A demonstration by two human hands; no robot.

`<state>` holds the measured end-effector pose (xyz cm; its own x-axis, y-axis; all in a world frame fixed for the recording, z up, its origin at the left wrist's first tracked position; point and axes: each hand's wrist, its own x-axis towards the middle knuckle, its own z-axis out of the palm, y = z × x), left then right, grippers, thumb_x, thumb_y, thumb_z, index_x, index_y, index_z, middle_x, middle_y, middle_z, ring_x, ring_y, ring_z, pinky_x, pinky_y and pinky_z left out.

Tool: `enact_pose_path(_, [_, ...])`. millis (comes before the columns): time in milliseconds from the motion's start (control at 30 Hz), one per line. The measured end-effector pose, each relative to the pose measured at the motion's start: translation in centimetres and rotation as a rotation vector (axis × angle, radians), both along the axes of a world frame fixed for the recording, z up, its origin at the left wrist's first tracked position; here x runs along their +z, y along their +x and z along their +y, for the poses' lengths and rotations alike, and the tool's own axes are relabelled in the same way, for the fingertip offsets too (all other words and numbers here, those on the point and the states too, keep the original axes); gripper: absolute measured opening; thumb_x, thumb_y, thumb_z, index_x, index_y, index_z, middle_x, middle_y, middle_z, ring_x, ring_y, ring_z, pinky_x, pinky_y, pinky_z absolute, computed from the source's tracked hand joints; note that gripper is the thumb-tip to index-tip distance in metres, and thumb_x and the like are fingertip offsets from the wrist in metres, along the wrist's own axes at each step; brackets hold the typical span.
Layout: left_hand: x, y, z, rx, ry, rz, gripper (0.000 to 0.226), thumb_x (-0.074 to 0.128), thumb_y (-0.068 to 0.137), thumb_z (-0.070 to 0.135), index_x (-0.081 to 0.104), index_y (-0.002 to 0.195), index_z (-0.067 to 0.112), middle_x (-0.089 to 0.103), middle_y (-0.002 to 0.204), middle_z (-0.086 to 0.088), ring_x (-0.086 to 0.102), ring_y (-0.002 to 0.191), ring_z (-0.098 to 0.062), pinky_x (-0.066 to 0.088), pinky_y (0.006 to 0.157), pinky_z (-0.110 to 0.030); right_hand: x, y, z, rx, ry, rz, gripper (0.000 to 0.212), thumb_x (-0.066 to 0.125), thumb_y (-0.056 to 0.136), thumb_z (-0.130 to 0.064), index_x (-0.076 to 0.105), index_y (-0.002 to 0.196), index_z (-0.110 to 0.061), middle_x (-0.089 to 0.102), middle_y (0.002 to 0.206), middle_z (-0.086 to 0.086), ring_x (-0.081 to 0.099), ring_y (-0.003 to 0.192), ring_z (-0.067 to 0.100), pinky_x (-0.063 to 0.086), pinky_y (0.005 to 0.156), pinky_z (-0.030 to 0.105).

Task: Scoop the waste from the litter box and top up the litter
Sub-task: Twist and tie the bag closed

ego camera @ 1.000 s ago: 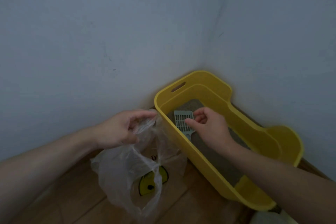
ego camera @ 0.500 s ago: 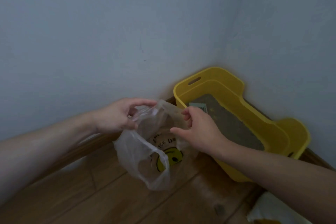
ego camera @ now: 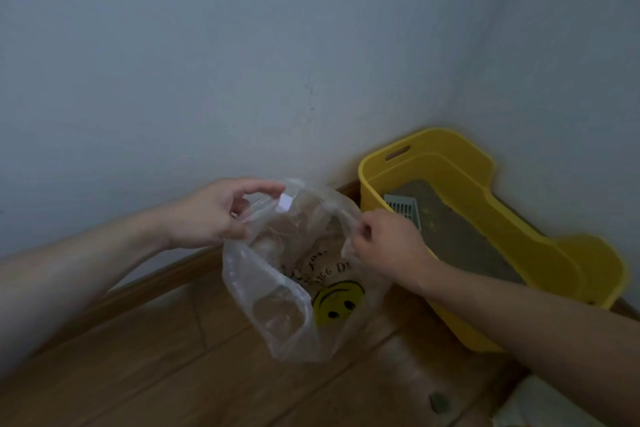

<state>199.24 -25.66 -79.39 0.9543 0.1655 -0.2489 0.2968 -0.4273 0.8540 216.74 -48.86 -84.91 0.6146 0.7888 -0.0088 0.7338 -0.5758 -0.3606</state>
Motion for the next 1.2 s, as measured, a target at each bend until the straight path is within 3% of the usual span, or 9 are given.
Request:
enact_pose_path(200, [-0.3,0.5,-0.8,0.093,0.053,-0.039,0.067,0.068,0.076,-0.015,0.059,0.124,0.030,0.051,0.058,0.007,0.044,0.056,-0.014,0.038,0.061,-0.031,1.7,0.1,-0.3,0.119,0.191,0.443,0.033,0.057,0.098,-0.030,0.066,0.078,-0.006,0.064,0.070,0.011,0.056,0.061,0.012,0.047,0.058,0.037])
enact_pose_path(300, [0.6,0.7,-2.4,0.111,0.105,-0.083,0.058,0.072,0.077,-0.011,0.061,0.118,0.028,0.058,0.086,0.003,0.053,0.059,-0.003,0.045,0.057,-0.022,2.3,-0.3,-0.1,0.119,0.253,0.542,0.032,0.054,0.101,-0.024,0.066,0.082,-0.001,0.066,0.076,0.017,0.058,0.065,0.013,0.047,0.060,0.032])
enact_pose_path(433, [0.9,-0.8,-2.7,-0.013,0.501,-0.154,0.053,0.077,0.079,0.012,0.057,0.116,0.044,0.043,0.126,0.015,0.047,0.110,0.005,0.045,0.085,-0.017,2.1,-0.2,0.0,0.059,0.290,0.628,0.035,0.050,0.102,-0.020,0.060,0.080,0.006,0.054,0.065,0.000,0.048,0.058,0.005,0.039,0.057,0.020])
enact_pose_path(500, [0.9,-2.2,-3.2,-0.088,0.692,-0.260,0.044,0.078,0.077,0.021,0.060,0.113,0.039,0.045,0.118,0.013,0.048,0.111,-0.006,0.042,0.091,-0.024,1.8,0.1,-0.1,0.024,0.320,0.671,0.035,0.050,0.102,-0.019,0.059,0.081,0.008,0.051,0.063,-0.002,0.046,0.056,0.003,0.038,0.056,0.017])
enact_pose_path(567, [1.0,-3.4,-4.1,-0.159,0.832,-0.294,0.038,0.078,0.075,0.034,0.061,0.108,0.035,0.048,0.103,0.010,0.053,0.095,-0.012,0.047,0.079,-0.030,1.4,0.6,0.0,-0.007,0.329,0.701,0.036,0.050,0.103,-0.020,0.059,0.082,0.008,0.051,0.063,-0.003,0.047,0.058,0.006,0.040,0.059,0.022])
enact_pose_path(800, [0.1,-4.6,-5.9,-0.260,1.002,0.198,0.066,0.051,0.069,0.084,0.049,0.120,0.042,0.035,0.097,0.011,0.042,0.091,-0.009,0.038,0.072,-0.029,0.6,1.8,0.6,-0.187,0.358,0.747,0.038,0.047,0.104,-0.024,0.057,0.069,-0.012,0.055,0.057,0.002,0.052,0.056,0.018,0.044,0.061,0.036])
enact_pose_path(1000, [0.3,-4.7,-4.9,-0.656,0.849,0.364,0.075,0.068,0.080,0.051,0.024,0.141,0.056,0.050,0.135,0.017,0.049,0.122,-0.011,0.045,0.094,-0.031,1.3,2.4,1.3,-0.226,0.361,0.761,0.043,0.045,0.105,-0.024,0.053,0.064,-0.013,0.055,0.056,0.005,0.053,0.052,0.018,0.046,0.060,0.037])
enact_pose_path(1100, [-0.6,-3.9,-5.2,-0.651,0.981,0.229,0.038,0.060,0.085,0.033,0.052,0.121,0.042,0.063,0.116,0.011,0.060,0.107,-0.015,0.045,0.079,-0.028,1.7,2.4,1.3,-0.212,0.355,0.785,0.042,0.045,0.105,-0.024,0.050,0.065,-0.014,0.052,0.058,0.005,0.051,0.054,0.018,0.045,0.058,0.036])
enact_pose_path(1200, [-0.7,-3.2,-4.7,-0.498,0.885,0.073,0.008,0.060,0.086,0.031,0.060,0.094,0.031,0.061,0.095,0.009,0.059,0.087,-0.009,0.043,0.069,-0.026,2.0,2.3,1.0,-0.198,0.363,0.787,0.040,0.045,0.105,-0.023,0.050,0.067,-0.013,0.047,0.058,0.002,0.047,0.053,0.012,0.042,0.055,0.028])
